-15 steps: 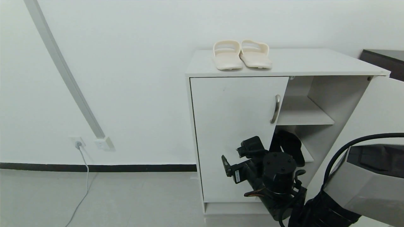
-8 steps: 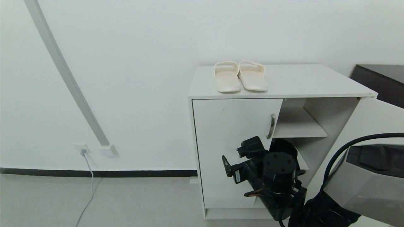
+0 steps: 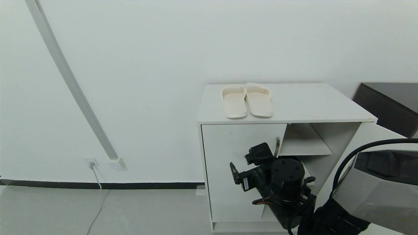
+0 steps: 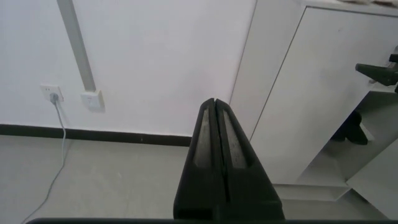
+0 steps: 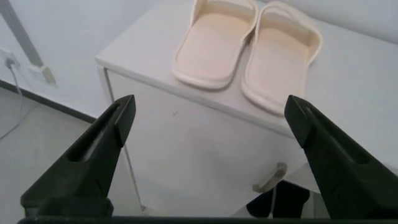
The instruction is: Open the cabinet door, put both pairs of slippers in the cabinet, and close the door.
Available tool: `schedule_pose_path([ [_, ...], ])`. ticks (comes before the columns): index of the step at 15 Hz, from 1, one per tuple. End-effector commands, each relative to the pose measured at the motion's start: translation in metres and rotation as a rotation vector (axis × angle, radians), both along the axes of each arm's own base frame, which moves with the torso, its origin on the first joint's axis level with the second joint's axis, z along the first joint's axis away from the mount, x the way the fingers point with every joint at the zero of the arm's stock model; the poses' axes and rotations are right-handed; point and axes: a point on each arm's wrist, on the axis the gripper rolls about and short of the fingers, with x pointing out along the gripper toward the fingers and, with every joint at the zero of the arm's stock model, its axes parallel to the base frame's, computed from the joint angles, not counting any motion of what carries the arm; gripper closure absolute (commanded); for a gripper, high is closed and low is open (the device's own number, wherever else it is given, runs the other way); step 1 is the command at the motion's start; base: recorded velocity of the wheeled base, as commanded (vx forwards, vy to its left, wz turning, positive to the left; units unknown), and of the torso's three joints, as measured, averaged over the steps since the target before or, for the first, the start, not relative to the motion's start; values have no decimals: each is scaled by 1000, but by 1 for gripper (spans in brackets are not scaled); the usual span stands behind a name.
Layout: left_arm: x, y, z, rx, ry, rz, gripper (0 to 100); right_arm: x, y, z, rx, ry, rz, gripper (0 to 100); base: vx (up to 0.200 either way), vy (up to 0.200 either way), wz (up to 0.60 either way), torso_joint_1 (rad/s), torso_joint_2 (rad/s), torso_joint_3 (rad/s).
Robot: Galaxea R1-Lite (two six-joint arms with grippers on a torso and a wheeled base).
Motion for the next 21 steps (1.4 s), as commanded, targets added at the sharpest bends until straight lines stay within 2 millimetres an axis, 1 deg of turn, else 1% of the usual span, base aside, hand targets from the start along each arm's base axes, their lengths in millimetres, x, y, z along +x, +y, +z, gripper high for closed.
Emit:
schedule_pose_path([
  [1,0,0,0,1,-2,1,100,0,1,-1,-2,1,0,0,0,0,0,232,-549,-315],
  [8,0,0,0,-1,0,1,100,0,1,-1,0,1,0,0,0,0,0,252,-579,-329],
  [13,0,0,0,-1,0,1,100,1,1,0,0,-1,0,0,0,0,0,202,-435,-233],
  [19,0,0,0,-1,2,1,100,7,-1,1,2,-11,-18,0,0,0,0,170,-364,-197],
  [21,0,0,0,4,0,-1,100,18,-4,5,-11,-47,-39,0,0,0,0,63,-137,-73],
])
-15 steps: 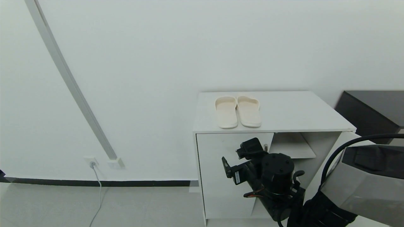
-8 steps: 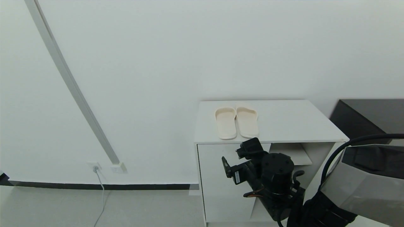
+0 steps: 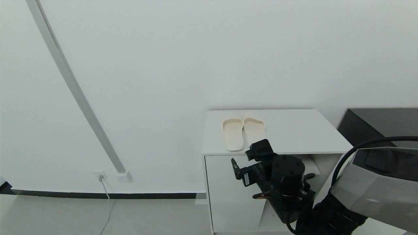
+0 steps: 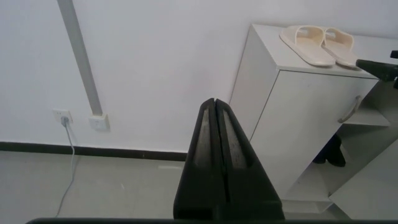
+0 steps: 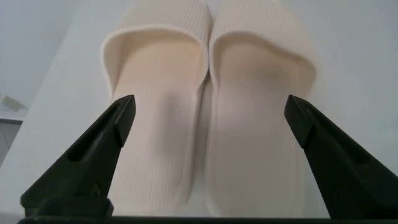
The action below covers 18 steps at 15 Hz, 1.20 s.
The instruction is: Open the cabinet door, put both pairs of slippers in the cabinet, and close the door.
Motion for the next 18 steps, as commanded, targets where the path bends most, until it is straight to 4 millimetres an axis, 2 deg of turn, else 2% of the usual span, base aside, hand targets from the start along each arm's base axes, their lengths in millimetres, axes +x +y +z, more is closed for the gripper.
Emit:
schedule_pose_path([
  [1,0,0,0,3,0,-1,100,12,-1,3,-5,-29,-21,0,0,0,0,0,0,0],
  [4,0,0,0,6,2,-1,100,28,3,12,-15,-10,-46,0,0,0,0,0,0,0],
  [6,0,0,0,4,2,-2,100,51,10,29,54,69,-82,0,0,0,0,0,0,0],
  [8,0,0,0,6,0,-2,100,60,12,39,74,187,-149,0,0,0,0,0,0,0],
  [11,0,0,0,6,2,-4,100,65,13,52,135,237,-223,0,0,0,0,0,0,0],
  [14,0,0,0,6,2,-5,100,65,12,52,134,239,-227,0,133,0,0,3,2,5],
  [18,0,0,0,6,2,-5,100,70,12,40,120,257,-235,0,200,0,0,-4,-5,6],
])
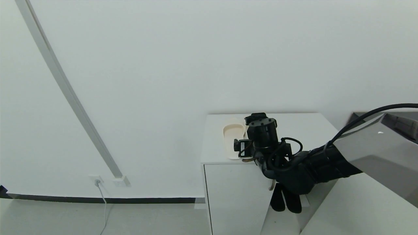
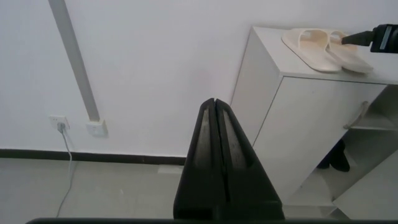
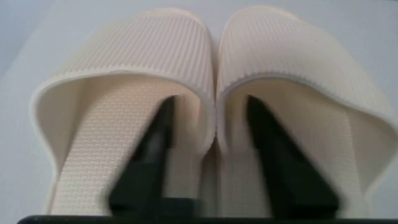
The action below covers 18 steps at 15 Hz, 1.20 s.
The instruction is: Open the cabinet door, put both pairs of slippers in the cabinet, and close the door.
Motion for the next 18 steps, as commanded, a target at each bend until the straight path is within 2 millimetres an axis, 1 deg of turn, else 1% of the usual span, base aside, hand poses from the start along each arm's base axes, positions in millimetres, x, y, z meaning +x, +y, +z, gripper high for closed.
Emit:
schedule_pose_path([
  [1,0,0,0,-2,1,0,100,1,1,-5,-5,8,-1,0,200,0,0,12,7,2],
  [2,0,0,0,-2,1,0,100,1,1,-7,-9,13,2,0,200,0,0,2,2,2],
  [3,0,0,0,-2,2,2,100,2,2,-16,-17,27,5,0,200,0,0,7,2,2],
  [5,0,0,0,-5,-1,3,100,9,8,-33,-11,16,10,0,0,0,0,0,0,0],
  [8,0,0,0,-5,-1,3,100,16,12,-37,1,-6,8,0,0,0,0,0,0,0],
  [12,0,0,0,-5,1,3,100,34,16,-47,10,-19,-11,0,0,0,0,0,0,0],
  [14,0,0,0,-5,1,3,100,39,16,-52,0,-19,-14,0,0,0,0,0,0,0],
  [15,0,0,0,-5,1,3,100,44,14,-54,0,-24,-22,0,0,0,0,0,0,0],
  [18,0,0,0,-3,1,3,100,46,16,-52,-2,-42,-18,0,0,0,0,0,0,0],
])
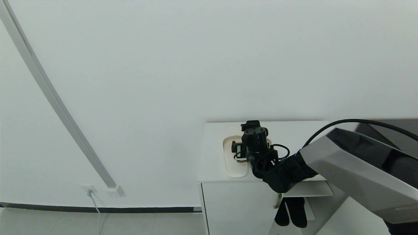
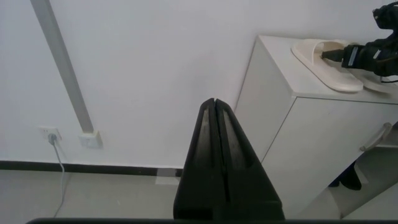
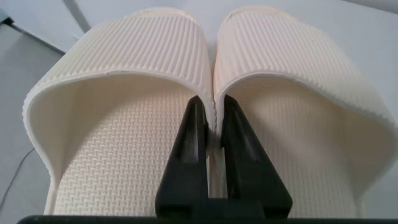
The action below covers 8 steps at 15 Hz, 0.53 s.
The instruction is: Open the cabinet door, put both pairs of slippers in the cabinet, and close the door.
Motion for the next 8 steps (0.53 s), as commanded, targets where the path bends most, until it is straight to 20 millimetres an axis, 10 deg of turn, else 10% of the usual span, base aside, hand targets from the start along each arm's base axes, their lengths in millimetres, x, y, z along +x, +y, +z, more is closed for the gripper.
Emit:
schedule_pose_path([
  [1,0,0,0,1,1,3,100,1,1,-3,-1,-5,2,100,0,0,0,0,0,0],
  [8,0,0,0,-1,1,3,100,1,2,-4,-10,-20,5,100,0,0,0,0,0,0],
])
